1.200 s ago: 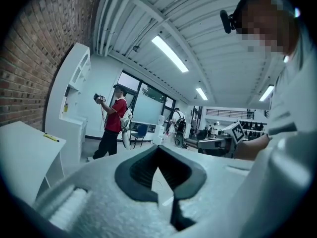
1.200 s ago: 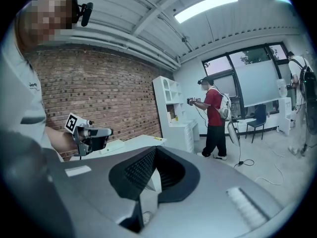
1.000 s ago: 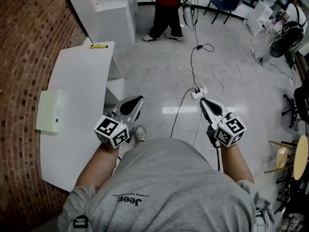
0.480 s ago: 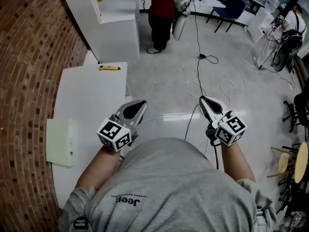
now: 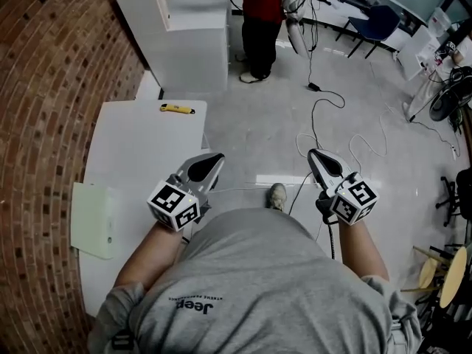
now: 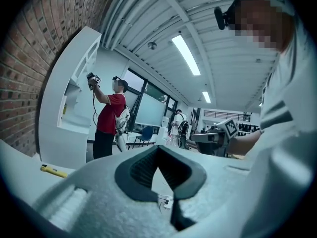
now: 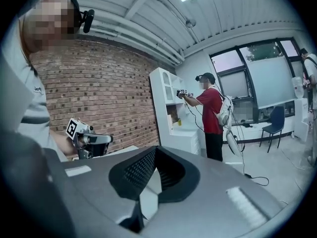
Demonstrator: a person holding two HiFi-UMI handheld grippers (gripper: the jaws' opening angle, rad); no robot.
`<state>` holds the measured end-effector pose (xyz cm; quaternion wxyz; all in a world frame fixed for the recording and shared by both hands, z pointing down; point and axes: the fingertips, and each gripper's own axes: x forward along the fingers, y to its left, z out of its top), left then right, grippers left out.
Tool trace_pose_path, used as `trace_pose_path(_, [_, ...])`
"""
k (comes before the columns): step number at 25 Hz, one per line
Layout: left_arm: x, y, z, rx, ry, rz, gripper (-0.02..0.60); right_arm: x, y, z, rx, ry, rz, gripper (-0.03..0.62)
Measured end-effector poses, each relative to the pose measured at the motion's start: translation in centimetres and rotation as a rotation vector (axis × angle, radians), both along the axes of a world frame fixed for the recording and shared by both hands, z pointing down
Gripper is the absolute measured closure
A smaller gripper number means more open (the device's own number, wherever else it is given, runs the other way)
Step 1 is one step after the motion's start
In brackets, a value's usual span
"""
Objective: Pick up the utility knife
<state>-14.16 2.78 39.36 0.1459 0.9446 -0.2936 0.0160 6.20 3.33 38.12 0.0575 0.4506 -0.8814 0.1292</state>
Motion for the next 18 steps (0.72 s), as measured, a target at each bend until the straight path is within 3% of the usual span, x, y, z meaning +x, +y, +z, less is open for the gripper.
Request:
trace_pose_path(6, [3.3,-6.7,0.5,0.019,-0.044,-0.084,0.583,4.5,-8.2,1.4,0.015,-0.04,-0.067,0.585])
trace_pose_path(13, [11.7,-17.3,-0.4,-0.003,-0.038,-0.175,0.583,11.8,-20.6,1.4,0.038,-0.057,-0.171,0.585])
trace_pose_path(18, [17.1,-23.4,-0.7,-0.019,-0.023,-0.213,0.583,16.3,-26.6,1.1,0.036,-0.057,-0.223,0.585])
